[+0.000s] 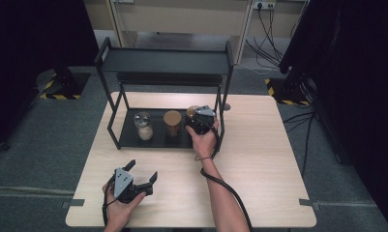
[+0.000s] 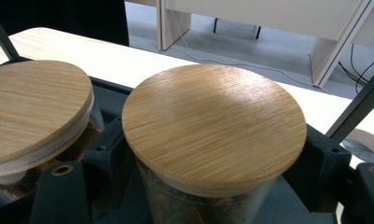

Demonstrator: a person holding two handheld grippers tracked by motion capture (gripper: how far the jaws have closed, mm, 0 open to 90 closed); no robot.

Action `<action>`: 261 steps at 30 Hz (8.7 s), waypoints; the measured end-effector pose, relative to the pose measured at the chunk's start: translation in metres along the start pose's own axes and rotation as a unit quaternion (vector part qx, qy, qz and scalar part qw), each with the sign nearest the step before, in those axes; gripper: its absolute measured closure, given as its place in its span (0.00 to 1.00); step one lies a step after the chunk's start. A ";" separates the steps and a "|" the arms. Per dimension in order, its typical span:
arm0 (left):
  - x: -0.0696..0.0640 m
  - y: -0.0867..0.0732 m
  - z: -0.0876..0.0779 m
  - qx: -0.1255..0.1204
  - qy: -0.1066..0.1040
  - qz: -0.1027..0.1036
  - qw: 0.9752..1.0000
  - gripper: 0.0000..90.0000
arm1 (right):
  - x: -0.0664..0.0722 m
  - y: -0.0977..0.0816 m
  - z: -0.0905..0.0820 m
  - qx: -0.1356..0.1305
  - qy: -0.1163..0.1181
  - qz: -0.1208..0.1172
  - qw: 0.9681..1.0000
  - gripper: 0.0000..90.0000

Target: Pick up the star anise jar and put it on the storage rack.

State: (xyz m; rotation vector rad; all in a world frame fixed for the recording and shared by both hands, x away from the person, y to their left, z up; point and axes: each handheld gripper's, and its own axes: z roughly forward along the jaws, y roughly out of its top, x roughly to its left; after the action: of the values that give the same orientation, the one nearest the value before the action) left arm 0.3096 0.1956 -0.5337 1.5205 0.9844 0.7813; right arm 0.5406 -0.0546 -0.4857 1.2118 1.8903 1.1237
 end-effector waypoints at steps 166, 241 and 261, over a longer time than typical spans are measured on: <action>-0.001 0.000 0.000 -0.003 0.003 0.004 1.000 0.06 | 0.020 -0.032 -0.089 -0.006 0.098 -0.011 0.995 0.04; -0.001 0.000 0.000 -0.002 0.004 0.003 1.000 0.06 | 0.000 -0.078 -0.146 -0.001 0.142 0.005 0.990 0.03; -0.001 0.000 0.000 -0.003 0.004 0.005 1.000 0.06 | -0.014 -0.096 -0.158 -0.001 0.136 0.017 0.991 0.03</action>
State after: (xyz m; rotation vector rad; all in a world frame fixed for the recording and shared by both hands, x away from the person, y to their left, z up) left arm 0.3086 0.1946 -0.5338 1.5190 0.9816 0.7970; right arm 0.3764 -0.1396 -0.4999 1.1395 2.0736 1.3653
